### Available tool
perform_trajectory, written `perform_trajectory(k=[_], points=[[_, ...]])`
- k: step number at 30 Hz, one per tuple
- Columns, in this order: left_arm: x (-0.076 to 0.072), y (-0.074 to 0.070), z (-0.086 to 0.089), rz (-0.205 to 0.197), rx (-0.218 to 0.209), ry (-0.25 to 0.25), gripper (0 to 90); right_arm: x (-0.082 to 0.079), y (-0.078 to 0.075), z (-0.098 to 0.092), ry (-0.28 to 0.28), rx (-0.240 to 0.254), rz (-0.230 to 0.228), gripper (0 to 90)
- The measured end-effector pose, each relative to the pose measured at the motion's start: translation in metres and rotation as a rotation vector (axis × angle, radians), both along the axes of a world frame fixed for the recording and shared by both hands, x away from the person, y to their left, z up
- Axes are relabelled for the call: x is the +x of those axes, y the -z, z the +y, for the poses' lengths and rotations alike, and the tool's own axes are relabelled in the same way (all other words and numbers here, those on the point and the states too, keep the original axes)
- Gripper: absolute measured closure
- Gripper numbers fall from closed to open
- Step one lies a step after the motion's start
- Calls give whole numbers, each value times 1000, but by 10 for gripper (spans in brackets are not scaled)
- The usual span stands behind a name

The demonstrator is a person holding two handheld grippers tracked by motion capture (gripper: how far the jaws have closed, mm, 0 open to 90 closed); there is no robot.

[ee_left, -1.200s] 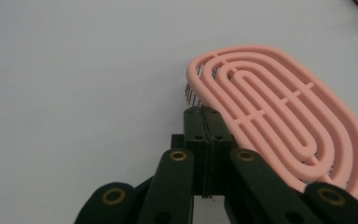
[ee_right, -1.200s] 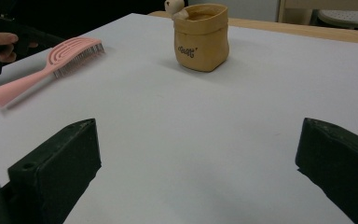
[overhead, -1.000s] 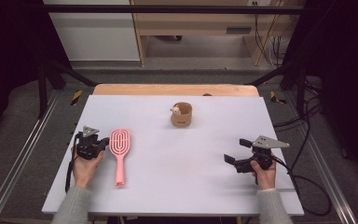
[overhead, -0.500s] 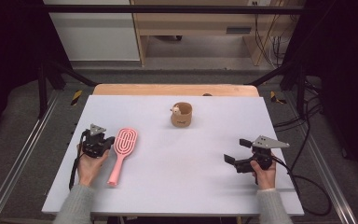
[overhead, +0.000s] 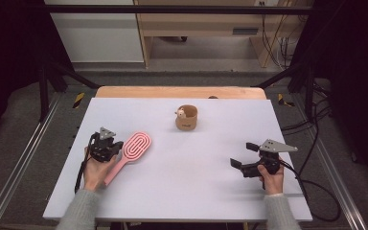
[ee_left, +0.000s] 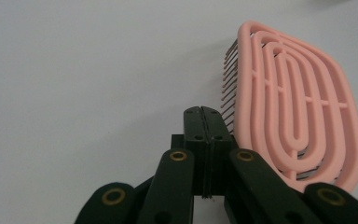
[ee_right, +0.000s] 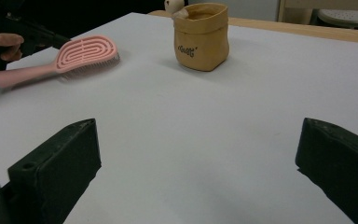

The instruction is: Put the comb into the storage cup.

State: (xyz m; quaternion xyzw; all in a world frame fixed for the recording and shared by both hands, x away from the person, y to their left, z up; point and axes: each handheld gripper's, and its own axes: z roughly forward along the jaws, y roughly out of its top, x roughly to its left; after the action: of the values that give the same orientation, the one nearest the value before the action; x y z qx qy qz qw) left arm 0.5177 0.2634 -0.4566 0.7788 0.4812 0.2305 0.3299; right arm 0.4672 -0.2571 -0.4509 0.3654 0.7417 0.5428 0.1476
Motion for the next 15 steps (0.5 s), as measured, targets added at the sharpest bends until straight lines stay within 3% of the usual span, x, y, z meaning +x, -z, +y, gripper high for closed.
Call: perform_trajectory(k=[7,15], points=[[-1,-2,-3,-6,48,17,896,0,0,0,-1,0,1,2],[-7,-12,5,-34,27,10,885,0,0,0,-1,0,-1,2]])
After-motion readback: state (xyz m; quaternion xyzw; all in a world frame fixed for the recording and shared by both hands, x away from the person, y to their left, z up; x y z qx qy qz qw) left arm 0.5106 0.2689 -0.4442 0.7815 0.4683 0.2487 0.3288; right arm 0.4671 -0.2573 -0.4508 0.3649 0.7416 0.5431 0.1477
